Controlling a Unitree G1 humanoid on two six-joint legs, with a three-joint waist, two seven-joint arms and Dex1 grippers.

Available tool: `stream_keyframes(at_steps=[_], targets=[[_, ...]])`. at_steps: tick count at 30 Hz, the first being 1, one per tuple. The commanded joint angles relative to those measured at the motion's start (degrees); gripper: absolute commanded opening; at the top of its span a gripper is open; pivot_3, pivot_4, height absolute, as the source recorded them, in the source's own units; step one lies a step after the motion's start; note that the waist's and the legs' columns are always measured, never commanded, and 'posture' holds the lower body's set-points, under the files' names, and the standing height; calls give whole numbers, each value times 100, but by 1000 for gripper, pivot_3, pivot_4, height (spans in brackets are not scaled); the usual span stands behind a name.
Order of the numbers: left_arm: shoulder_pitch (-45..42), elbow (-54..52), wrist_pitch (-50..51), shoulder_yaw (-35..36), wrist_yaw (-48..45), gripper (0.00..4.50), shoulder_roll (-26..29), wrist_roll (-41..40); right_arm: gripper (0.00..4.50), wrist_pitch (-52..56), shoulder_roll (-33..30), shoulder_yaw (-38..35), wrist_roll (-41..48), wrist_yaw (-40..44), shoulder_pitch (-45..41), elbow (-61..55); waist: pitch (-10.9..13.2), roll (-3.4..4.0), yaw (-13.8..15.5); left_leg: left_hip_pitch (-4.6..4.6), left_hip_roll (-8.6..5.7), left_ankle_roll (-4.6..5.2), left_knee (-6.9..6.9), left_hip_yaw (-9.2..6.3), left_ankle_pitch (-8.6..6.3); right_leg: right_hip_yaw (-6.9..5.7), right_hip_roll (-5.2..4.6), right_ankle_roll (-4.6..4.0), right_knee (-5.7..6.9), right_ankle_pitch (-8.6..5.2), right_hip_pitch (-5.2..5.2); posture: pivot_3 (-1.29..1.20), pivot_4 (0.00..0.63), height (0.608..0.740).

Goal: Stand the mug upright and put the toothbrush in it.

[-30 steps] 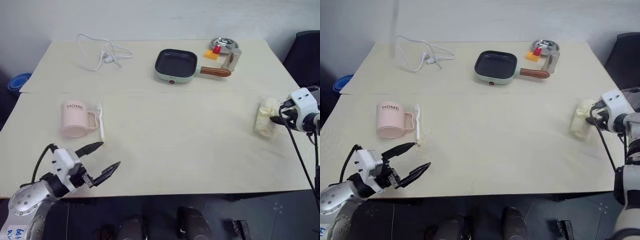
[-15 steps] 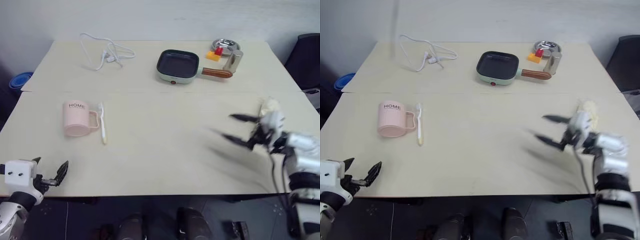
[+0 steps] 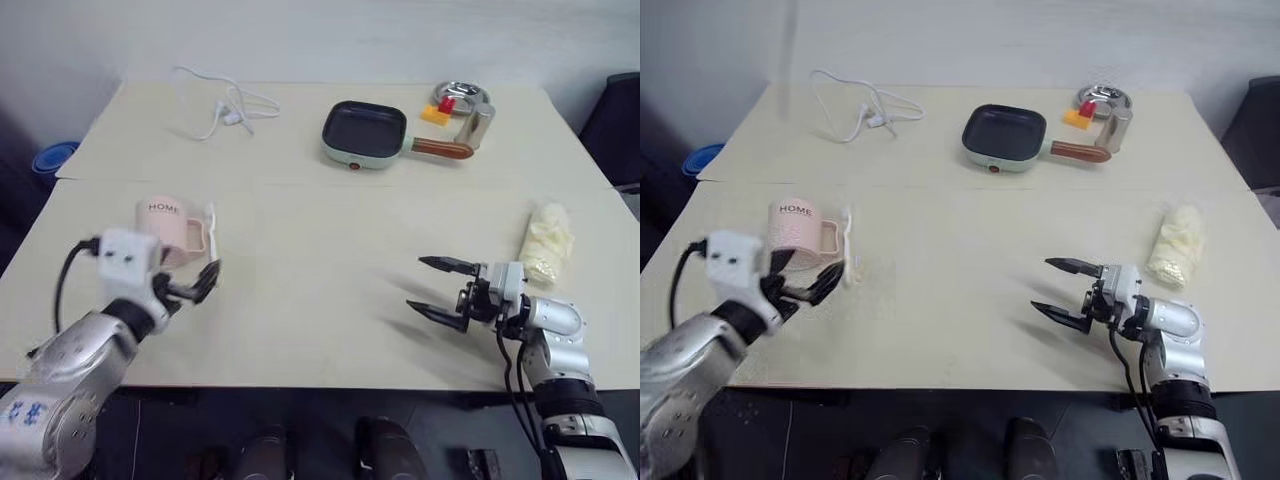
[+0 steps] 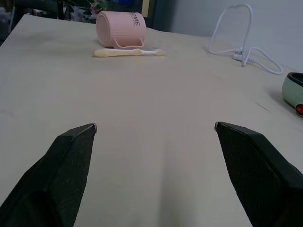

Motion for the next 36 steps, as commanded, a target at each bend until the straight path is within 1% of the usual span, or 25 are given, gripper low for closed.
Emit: stream_keyframes(at_steps=[1,4,8,11,15,20,22,26,28,33,36], targets=[[-997,541,703,-387,879,4500,-275,571,4178,63,43,5,96,-90,46,-336,1,-1,4,-1,2,-1,0,0,1,-1,6,0,-1,0,0,0,150,740],[-1747,1304,775,-733,1199,4500,-401,1055,4178,152,88,49,102,-224,173,-523,1,-2,6,-3,-3,-4,1,-2,6,-3,13,0,0,0,0,0,150,740],[-2321,2128,958,-819,1244,4500,-489,1367,4178,219,132,104,88,-359,377,-785,2,-4,14,-4,-1,-6,-1,-4,5,-3,12,1,-2,0,-1,0,150,740],[-2443,2424,1002,-780,1177,4500,-481,1522,4178,272,171,116,87,-504,497,-955,2,-4,11,-6,-2,-5,0,-4,5,-4,12,1,-3,0,-2,0,150,740],[-2330,2565,1058,-803,943,4500,-298,1644,4178,341,226,149,82,-659,638,-1135,2,-4,0,-4,2,-8,0,-3,6,-3,13,1,-2,-1,-2,0,150,740],[-2104,2866,1295,-710,442,4500,383,1673,4178,412,320,219,74,-761,731,-1271,0,0,-35,6,7,-14,-1,2,9,3,18,0,4,-1,-2,0,150,740],[-2057,2924,1360,-575,310,4500,501,1662,4178,410,338,243,70,-782,733,-1271,0,1,-49,8,7,-14,-2,4,9,5,17,-1,6,-1,-3,0,150,740],[-2051,3201,1540,-443,-84,4500,925,1634,4178,460,368,295,97,-826,707,-1266,0,0,-55,7,7,-14,-2,5,9,7,15,-1,9,-2,-6,0,150,740],[-2153,3372,1491,-355,-182,4500,981,1659,4178,491,390,304,120,-840,712,-1272,-1,2,-67,6,8,-14,-2,6,8,7,16,-2,10,-2,-8,0,150,740],[-2556,3691,1500,-22,-221,4500,739,1672,4178,477,421,323,100,-830,764,-1281,-1,2,-61,6,7,-15,-2,6,9,6,15,-3,14,-3,-8,0,150,740],[-2883,3811,1528,492,-43,4500,210,1653,4178,512,433,316,113,-856,819,-1322,0,0,-47,4,5,-15,-2,7,9,6,14,-3,16,-3,-10,0,150,740]])
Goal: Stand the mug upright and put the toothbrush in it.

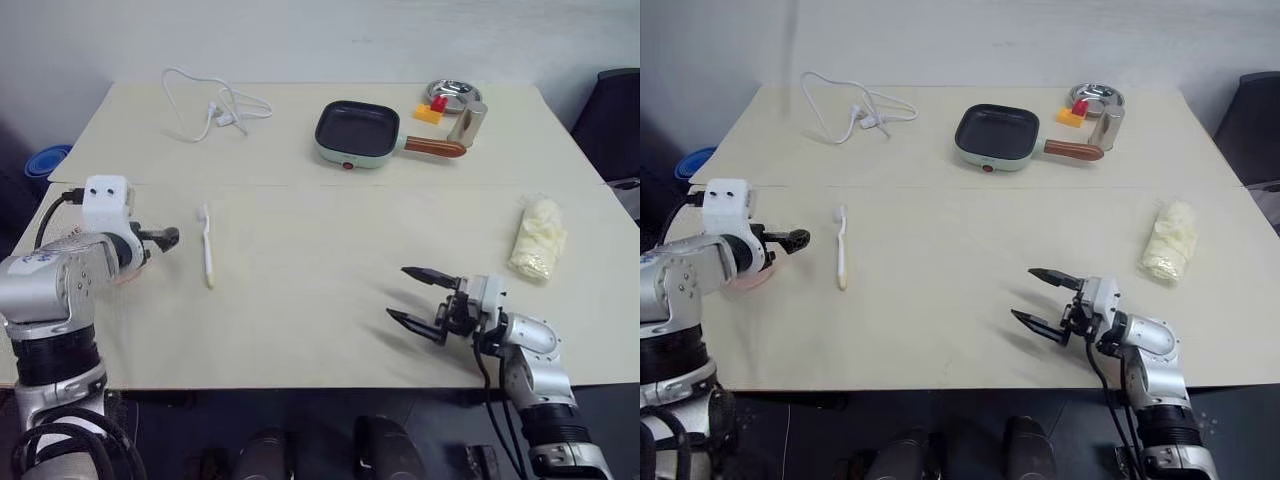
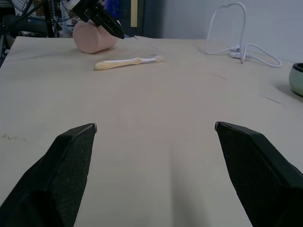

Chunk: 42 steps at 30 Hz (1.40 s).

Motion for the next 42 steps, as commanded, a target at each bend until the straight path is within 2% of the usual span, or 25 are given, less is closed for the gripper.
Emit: stream_keyframes(at_steps=[1,2,5,10,14,17,18,19,21,25,27,29,32,35,39,42], targets=[[-228,168,182,624,195,4500,-453,36,4178,27,16,-13,114,-20,79,-231,1,-3,18,-2,0,0,1,0,0,0,0,0,1,0,0,0,150,740],[-299,209,216,806,277,4500,-600,72,4178,36,16,-14,117,-26,95,-247,1,-3,21,-4,-2,1,2,0,0,0,0,0,1,0,-2,0,150,740],[-429,292,431,1212,393,3943,-856,146,4220,82,-3,-39,133,-42,137,-294,2,-4,12,-3,-7,1,2,3,1,1,1,0,3,0,-4,0,150,740],[-478,332,737,1473,403,2495,-922,197,4220,149,-53,-94,151,-35,156,-312,6,-12,13,-9,-8,1,2,3,1,0,0,0,4,0,-9,0,150,740],[-130,209,746,1038,157,1333,-551,206,4220,192,-82,-118,155,-31,114,-275,7,-14,48,-8,-4,1,2,2,1,1,-2,0,4,0,-9,0,150,740],[188,-130,-165,826,-387,451,-368,-14,4220,212,-91,-124,151,-33,112,-280,7,-14,43,-7,-1,0,1,3,0,3,-2,0,5,0,-11,0,150,740],[293,-317,-849,886,-714,144,-387,-155,4220,224,-102,-139,153,-44,129,-302,7,-14,46,-6,-1,0,2,3,0,4,-4,0,6,0,-11,0,150,740],[413,-505,-1480,957,-1146,18,-388,-345,4220,229,-121,-161,154,-51,153,-327,7,-15,46,-10,0,0,2,3,0,3,-4,0,6,0,-13,0,150,740],[636,-813,-2488,1110,-1940,18,-383,-750,4220,240,-175,-227,165,-82,213,-380,9,-20,71,-15,0,-1,4,1,0,1,-6,0,5,0,-14,0,150,740],[1035,-1317,-3346,1143,-3393,18,-407,-1828,4220,221,-341,-412,204,-160,382,-509,9,-21,67,-18,-7,0,5,-1,-1,-1,-15,0,0,0,-13,0,150,740],[1152,-1421,-3760,757,-3862,18,-505,-2022,4220,78,-391,-555,177,-240,425,-493,9,-22,73,-16,-9,1,4,0,-1,0,-14,0,1,0,-12,0,150,740],[1217,-1360,-4283,-59,-4336,18,-747,-1936,4220,-378,-463,-807,25,-409,454,-354,9,-21,80,-13,-10,4,5,2,1,0,-13,0,2,0,-9,0,150,740],[1226,-683,-5450,-1340,-5027,18,-1324,-1384,4220,-797,-684,-1195,-23,-500,633,-176,8,-21,146,-10,-29,12,8,0,6,0,-17,6,1,4,0,0,150,740],[1063,291,-6327,-2141,-5463,18,-1841,-1021,4220,-875,-832,-1448,94,-561,945,-279,8,-20,185,-11,-40,15,9,6,5,1,-6,9,-10,6,1,0,150,740],[850,1629,-7428,-2728,-6093,18,-2418,-727,4220,-455,-861,-1624,532,-629,1583,-1010,8,-21,193,-14,-35,14,6,7,5,-2,3,9,-16,5,-1,0,150,740],[767,2298,-7677,-2926,-6427,18,-2604,-687,4220,-84,-865,-1593,831,-625,2058,-1621,8,-19,192,-11,-35,17,7,10,4,-2,1,10,-17,6,-1,0,150,740]])
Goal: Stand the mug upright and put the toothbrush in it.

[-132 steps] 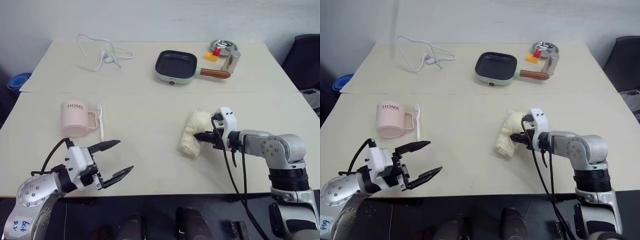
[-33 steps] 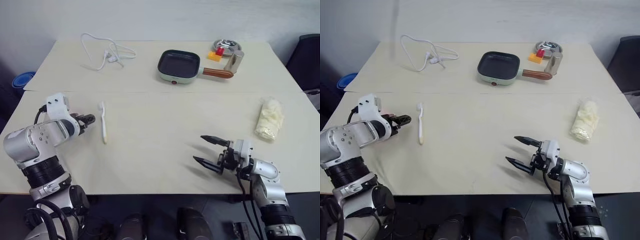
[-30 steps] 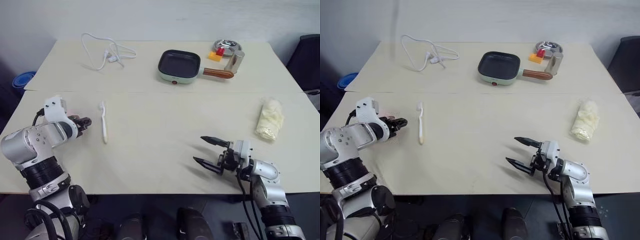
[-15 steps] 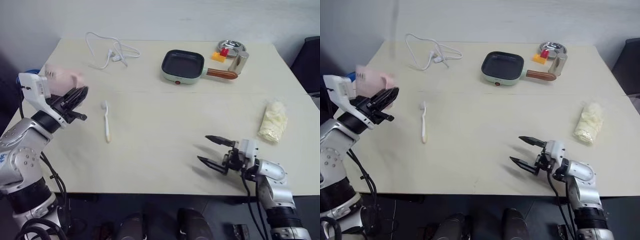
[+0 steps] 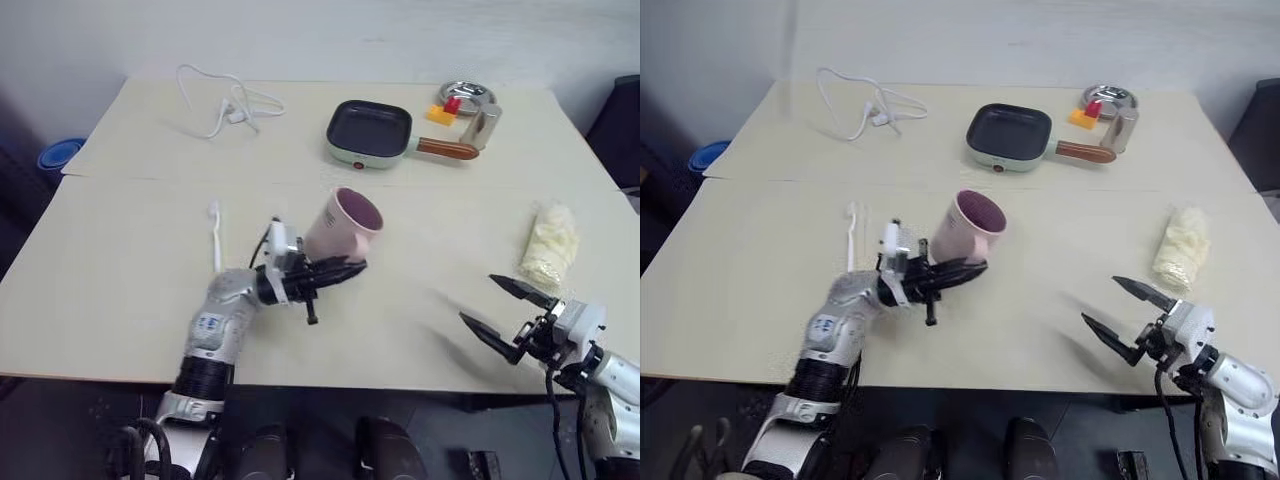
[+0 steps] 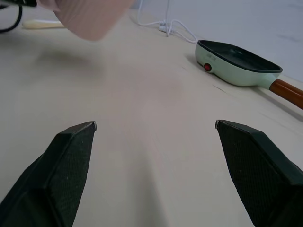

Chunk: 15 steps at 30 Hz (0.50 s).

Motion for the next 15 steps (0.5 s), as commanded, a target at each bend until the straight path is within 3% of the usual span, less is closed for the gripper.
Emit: stream_keyframes(at_steps=[1,2,9,15], targets=[[-93,537,-339,-168,-440,18,-112,8,4220,384,-81,-78,421,15,407,-833,0,0,-4,1,1,1,1,-1,0,0,0,0,-1,0,0,0,150,740],[-94,662,-401,-206,-529,18,-134,17,4220,467,-99,-70,453,39,559,-986,0,0,0,0,1,1,1,-1,0,0,-2,0,-2,0,0,0,150,740],[60,997,-286,-97,-635,1934,-8,-19,4220,778,-93,-95,552,5,867,-1466,0,0,8,1,6,9,4,-10,-1,-2,-12,0,-3,0,3,0,150,740],[620,6,-181,163,-315,3738,545,-11,4220,872,-106,213,545,301,393,-1398,-2,3,-49,1,18,9,4,-14,-1,-5,-11,0,0,0,3,0,150,740]])
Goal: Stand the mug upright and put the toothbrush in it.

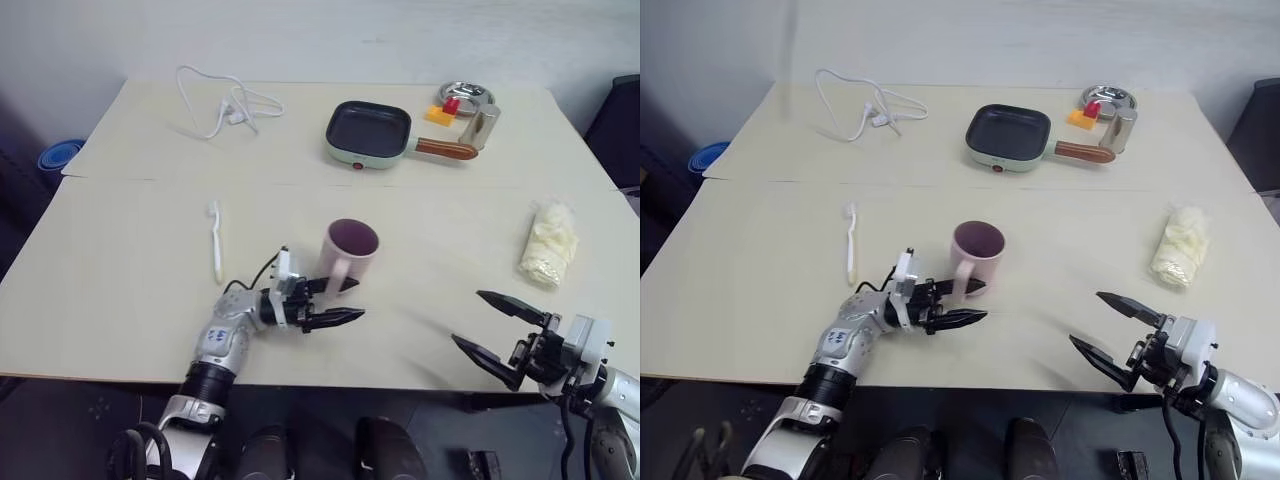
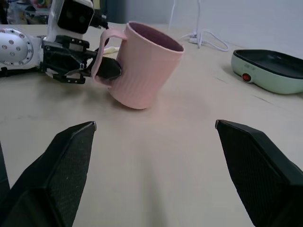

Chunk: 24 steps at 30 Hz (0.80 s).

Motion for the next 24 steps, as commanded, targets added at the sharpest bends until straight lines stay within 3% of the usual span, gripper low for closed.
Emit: stream_keyframes(at_steps=[1,3,12,17,24], targets=[[359,-892,76,263,315,3995,325,-84,4220,-26,-75,127,81,268,-272,3,-1,1,-15,-1,2,0,0,-1,0,0,0,0,1,0,0,0,150,740],[600,-1410,92,405,575,4475,526,-68,4220,-29,-52,226,82,417,-472,118,-1,1,-16,-2,6,0,0,-4,0,-2,-1,0,5,0,1,0,150,740],[2177,-3622,434,1447,1581,4475,1493,-261,4220,-254,107,720,-35,1179,-1533,1178,0,2,-35,1,5,3,0,-18,-2,-11,-10,0,-4,0,17,0,150,740],[3068,-4114,555,1910,1790,4475,1790,-429,4220,-364,211,923,-132,1475,-2004,1721,0,5,-97,7,8,3,-2,-22,-2,-16,-12,-2,-7,-1,26,0,150,740],[4523,-4634,1086,3729,2672,4475,1704,-1230,4220,-349,161,917,-27,1809,-2198,1861,1,3,-103,6,16,0,-3,-25,-6,-17,-12,-4,-13,-2,28,0,150,740]])
